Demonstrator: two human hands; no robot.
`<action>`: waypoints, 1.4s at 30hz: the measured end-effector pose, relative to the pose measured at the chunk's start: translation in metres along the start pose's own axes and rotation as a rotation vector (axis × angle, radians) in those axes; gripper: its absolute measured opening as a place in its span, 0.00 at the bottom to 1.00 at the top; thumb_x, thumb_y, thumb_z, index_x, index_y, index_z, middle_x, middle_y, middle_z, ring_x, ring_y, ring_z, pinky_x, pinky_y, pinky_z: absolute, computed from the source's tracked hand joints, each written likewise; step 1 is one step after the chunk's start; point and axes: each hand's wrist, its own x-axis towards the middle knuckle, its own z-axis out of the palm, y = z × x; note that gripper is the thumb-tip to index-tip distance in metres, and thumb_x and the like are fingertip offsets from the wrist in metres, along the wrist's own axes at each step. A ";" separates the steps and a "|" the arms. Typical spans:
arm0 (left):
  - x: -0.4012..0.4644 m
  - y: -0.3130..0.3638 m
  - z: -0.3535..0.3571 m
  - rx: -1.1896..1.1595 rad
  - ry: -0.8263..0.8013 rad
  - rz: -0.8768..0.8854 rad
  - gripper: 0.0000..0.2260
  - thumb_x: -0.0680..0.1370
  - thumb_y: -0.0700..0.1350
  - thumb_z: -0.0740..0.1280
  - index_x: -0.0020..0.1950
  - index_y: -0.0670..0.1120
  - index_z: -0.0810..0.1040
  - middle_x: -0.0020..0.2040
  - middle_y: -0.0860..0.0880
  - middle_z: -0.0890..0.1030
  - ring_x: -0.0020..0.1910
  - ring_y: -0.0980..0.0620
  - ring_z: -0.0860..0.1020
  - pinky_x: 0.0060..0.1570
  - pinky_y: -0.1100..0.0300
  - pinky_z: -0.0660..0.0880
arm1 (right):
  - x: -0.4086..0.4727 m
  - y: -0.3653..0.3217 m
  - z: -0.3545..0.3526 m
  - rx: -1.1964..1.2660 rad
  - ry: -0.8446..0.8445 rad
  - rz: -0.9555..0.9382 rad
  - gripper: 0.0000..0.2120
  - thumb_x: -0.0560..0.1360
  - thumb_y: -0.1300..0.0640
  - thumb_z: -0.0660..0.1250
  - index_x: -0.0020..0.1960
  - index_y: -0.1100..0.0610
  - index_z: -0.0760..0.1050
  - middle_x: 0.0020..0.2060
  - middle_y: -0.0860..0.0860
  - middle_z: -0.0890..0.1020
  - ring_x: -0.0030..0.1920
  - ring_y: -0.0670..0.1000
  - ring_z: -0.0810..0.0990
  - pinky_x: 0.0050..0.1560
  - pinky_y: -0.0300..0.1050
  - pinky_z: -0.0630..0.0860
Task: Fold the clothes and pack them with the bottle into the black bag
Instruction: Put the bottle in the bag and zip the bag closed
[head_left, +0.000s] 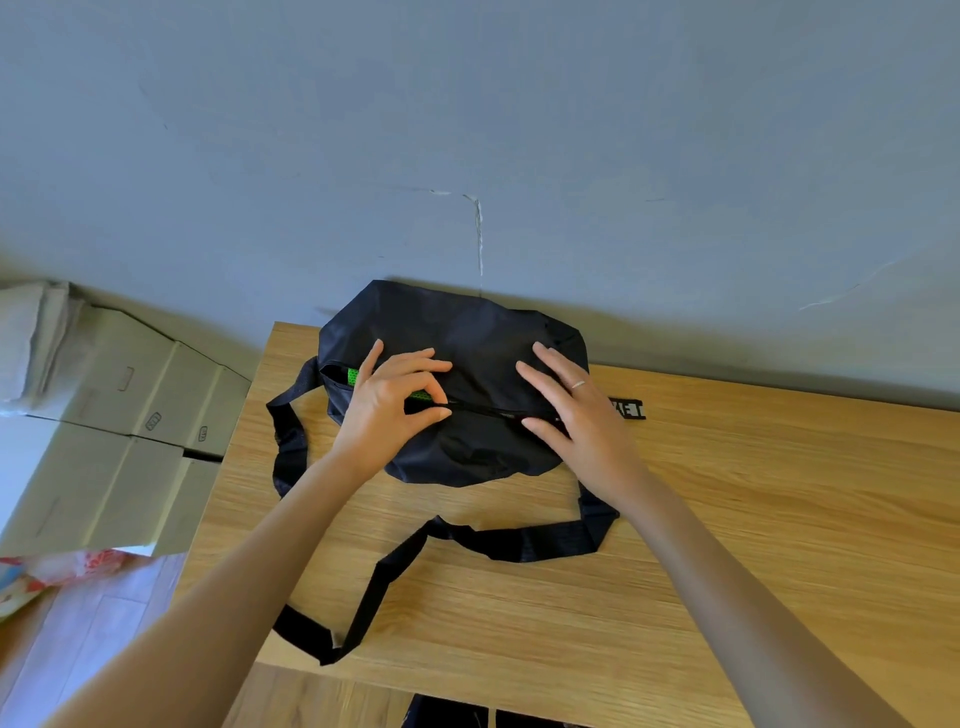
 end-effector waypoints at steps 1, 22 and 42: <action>-0.001 0.003 0.000 0.009 0.001 0.003 0.06 0.69 0.42 0.75 0.41 0.49 0.79 0.59 0.55 0.78 0.66 0.55 0.71 0.74 0.44 0.47 | -0.003 0.000 -0.003 0.050 0.011 0.034 0.29 0.77 0.52 0.65 0.75 0.49 0.60 0.76 0.47 0.57 0.75 0.46 0.55 0.71 0.41 0.56; 0.039 0.106 0.047 0.059 -0.006 0.088 0.19 0.70 0.60 0.65 0.56 0.52 0.79 0.53 0.53 0.76 0.59 0.53 0.68 0.66 0.32 0.56 | -0.032 0.003 -0.047 0.464 0.134 0.241 0.26 0.72 0.60 0.71 0.66 0.45 0.68 0.47 0.38 0.74 0.52 0.39 0.73 0.52 0.29 0.67; 0.032 0.105 0.018 -0.334 -0.056 -0.080 0.09 0.70 0.36 0.72 0.43 0.49 0.81 0.42 0.54 0.81 0.45 0.54 0.79 0.47 0.52 0.77 | -0.012 0.002 -0.047 0.504 -0.068 0.386 0.06 0.73 0.50 0.69 0.49 0.50 0.77 0.42 0.42 0.79 0.36 0.39 0.76 0.37 0.37 0.71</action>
